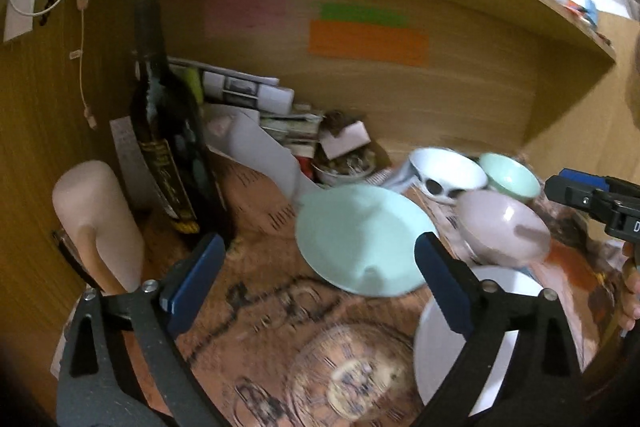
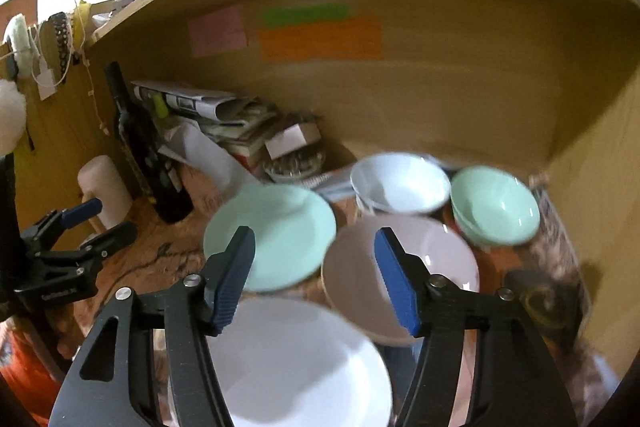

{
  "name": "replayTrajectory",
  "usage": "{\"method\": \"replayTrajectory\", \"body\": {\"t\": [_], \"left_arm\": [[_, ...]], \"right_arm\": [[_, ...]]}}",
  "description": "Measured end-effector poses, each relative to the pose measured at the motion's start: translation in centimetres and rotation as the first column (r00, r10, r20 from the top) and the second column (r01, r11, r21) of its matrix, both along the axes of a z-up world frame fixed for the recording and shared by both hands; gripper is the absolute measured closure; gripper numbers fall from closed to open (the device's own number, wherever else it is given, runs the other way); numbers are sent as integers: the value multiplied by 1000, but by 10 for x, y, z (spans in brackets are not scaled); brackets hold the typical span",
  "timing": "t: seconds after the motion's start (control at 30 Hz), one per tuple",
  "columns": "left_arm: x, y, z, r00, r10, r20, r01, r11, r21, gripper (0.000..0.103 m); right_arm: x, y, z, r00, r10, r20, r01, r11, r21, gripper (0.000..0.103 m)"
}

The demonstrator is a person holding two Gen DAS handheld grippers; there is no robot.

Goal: Organize plates and bowls

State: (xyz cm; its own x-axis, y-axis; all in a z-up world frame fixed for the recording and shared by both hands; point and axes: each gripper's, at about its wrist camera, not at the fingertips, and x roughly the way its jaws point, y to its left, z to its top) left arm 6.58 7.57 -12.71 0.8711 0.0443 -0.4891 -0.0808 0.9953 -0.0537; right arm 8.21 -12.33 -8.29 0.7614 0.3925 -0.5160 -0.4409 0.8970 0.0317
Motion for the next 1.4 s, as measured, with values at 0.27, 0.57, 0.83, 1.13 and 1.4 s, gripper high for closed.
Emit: {"method": "replayTrajectory", "body": {"t": [0.27, 0.57, 0.83, 1.13, 1.4], "left_arm": [[45, 25, -12, 997, 30, -66, -31, 999, -14, 4], [95, 32, -42, 976, -48, -214, 37, 998, -56, 4], [127, 38, -74, 927, -100, -362, 57, 990, -127, 24], [135, 38, -95, 881, -186, -436, 103, 973, -207, 62], [136, 28, -99, 867, -227, -444, 137, 964, -227, 73]], "right_arm": [[61, 31, -9, 995, 40, -96, -44, 998, -40, 44], [131, 56, -47, 961, 55, -271, -92, 988, -126, 44], [165, 71, -77, 918, 45, -394, -133, 971, -198, 57], [179, 78, -92, 888, 5, -459, -145, 951, -272, 73], [189, 91, -105, 874, -19, -486, -161, 932, -325, 73]]}}
